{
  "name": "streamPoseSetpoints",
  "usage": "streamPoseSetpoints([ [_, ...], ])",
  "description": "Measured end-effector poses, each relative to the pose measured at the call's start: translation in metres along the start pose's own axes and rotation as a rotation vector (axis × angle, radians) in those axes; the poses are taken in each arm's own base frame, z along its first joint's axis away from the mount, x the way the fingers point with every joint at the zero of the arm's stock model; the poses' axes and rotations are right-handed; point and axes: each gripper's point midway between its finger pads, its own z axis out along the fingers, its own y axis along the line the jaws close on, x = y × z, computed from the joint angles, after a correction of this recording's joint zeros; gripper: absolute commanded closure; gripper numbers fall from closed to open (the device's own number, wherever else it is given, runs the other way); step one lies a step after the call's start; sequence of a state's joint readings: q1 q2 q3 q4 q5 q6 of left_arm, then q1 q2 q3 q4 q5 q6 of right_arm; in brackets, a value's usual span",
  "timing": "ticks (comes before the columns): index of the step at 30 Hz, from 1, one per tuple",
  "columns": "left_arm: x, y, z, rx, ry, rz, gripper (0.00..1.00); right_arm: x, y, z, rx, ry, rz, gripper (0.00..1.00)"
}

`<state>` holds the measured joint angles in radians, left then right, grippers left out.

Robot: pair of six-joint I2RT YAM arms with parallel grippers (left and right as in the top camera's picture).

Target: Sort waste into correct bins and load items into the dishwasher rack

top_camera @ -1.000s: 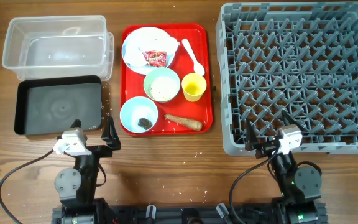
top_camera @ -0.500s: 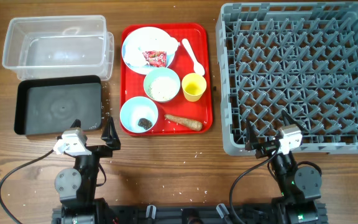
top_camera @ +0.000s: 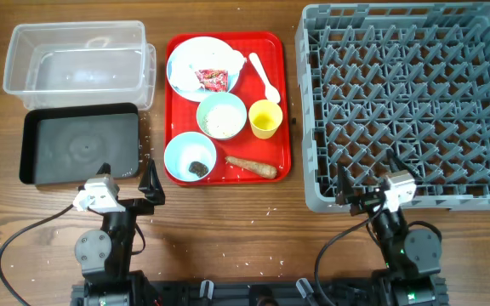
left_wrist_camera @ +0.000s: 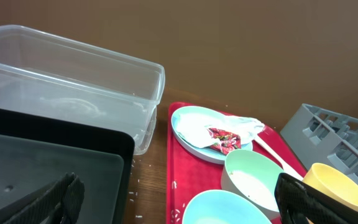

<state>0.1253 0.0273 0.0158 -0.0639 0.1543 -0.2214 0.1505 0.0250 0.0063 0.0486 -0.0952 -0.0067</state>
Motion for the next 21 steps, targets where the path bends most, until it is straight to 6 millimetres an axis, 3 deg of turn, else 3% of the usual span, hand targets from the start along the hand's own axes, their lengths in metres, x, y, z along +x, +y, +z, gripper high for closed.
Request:
streamPoseSetpoints([
  [4,-0.003,-0.002,0.000,0.010,-0.014,0.002,0.00,-0.010,0.007,0.000,-0.043,-0.038,0.018,0.00],
  [7,-0.024,-0.011,-0.001,0.051,-0.100,0.018,0.00,-0.010,0.011,-0.001,-0.062,-0.031,0.029,0.00],
  [11,-0.027,-0.014,-0.001,0.063,-0.103,0.020,0.00,-0.039,0.012,-0.002,-0.069,-0.037,0.029,0.00],
  [14,-0.038,-0.017,0.001,0.061,-0.084,0.017,0.00,-0.053,0.011,0.010,-0.073,0.045,0.033,0.00],
  [18,-0.057,-0.022,0.017,0.040,0.015,0.000,0.00,-0.068,0.009,0.043,-0.080,0.232,0.031,0.00],
  [21,-0.079,-0.024,0.059,0.014,0.152,-0.015,0.00,-0.069,0.006,0.068,-0.081,0.371,0.044,0.00],
])
